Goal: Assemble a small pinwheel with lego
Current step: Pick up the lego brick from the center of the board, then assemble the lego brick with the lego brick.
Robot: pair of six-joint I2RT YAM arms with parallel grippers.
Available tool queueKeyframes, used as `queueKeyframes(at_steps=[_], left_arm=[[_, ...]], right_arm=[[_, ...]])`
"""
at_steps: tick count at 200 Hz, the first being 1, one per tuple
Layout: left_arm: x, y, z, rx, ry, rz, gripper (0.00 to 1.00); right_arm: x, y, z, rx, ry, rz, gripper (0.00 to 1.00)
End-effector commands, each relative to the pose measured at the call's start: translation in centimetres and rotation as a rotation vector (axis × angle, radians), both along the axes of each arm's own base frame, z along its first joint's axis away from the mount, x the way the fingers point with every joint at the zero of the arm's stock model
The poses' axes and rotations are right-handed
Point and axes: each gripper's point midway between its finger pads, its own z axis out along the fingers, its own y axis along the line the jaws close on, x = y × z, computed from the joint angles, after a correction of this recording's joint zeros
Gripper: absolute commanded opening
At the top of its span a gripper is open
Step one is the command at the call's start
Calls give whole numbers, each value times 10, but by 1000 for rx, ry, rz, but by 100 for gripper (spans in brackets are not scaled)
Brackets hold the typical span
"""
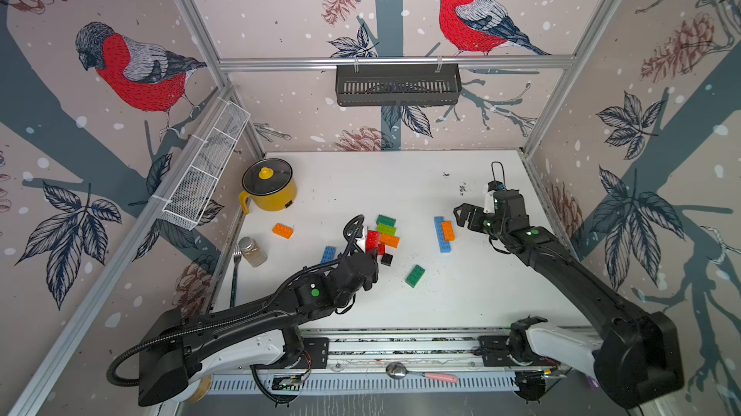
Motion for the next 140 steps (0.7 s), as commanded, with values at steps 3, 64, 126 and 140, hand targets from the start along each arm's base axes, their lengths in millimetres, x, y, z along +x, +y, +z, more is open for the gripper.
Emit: queueKeyframes(at_steps=[3,64,126,140], left_arm=[[1,-42,56,92,-376,-281,10],[14,-90,4,277,-450,-782,18],[54,-127,-62,349,-91,-1092,17],[62,-132,-73,336,-45,-1119,17]], right_arm=[[5,-3,0,34,2,-18,99],[6,-7,-17,65,45,-22,99],[13,12,-49,114,112,49,99],[15,21,-58,118,134,74,99]])
